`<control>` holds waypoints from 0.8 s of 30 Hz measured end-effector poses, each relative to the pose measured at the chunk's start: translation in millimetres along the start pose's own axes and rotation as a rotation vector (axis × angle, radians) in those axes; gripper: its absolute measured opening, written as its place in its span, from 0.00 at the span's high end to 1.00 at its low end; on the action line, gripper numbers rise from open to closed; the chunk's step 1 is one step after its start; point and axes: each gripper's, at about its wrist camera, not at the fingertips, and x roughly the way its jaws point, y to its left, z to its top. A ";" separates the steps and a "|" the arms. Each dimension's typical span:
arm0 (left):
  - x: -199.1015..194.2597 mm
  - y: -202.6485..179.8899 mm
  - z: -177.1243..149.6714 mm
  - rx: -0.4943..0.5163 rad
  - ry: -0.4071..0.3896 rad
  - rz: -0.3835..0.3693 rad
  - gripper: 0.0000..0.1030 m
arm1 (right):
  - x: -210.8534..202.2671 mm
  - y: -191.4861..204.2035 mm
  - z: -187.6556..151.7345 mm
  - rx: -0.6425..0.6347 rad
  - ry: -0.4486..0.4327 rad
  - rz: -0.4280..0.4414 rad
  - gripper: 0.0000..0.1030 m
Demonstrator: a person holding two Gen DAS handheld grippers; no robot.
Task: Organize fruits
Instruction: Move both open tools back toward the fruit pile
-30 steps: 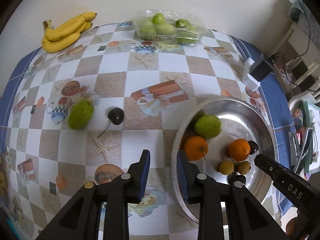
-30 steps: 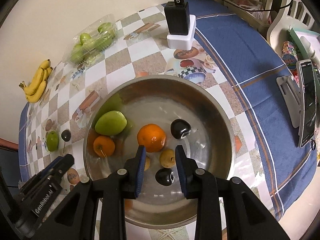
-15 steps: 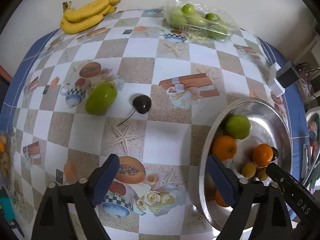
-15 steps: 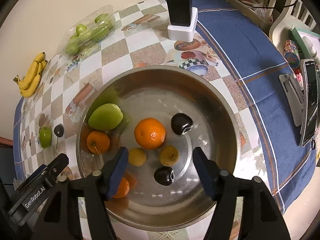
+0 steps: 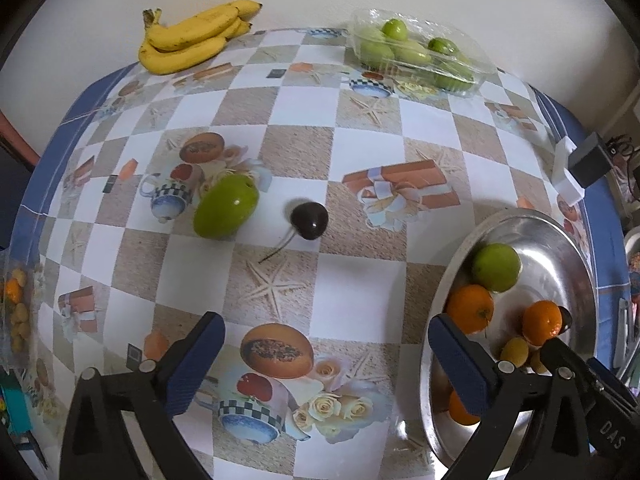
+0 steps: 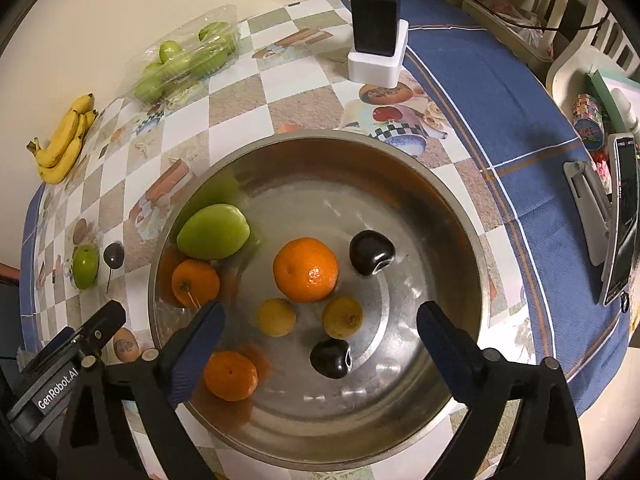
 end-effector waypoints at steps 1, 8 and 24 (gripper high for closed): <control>-0.6 0.8 0.2 -0.002 -0.004 0.002 0.00 | 0.5 -0.2 0.1 0.001 0.002 -0.007 0.03; -1.9 6.3 1.9 -0.011 -0.010 0.003 0.00 | 2.5 -3.3 0.9 0.015 0.002 -0.024 0.03; -10.7 38.0 11.8 -0.080 -0.045 0.005 0.00 | 4.0 15.3 0.4 -0.034 -0.005 -0.013 0.03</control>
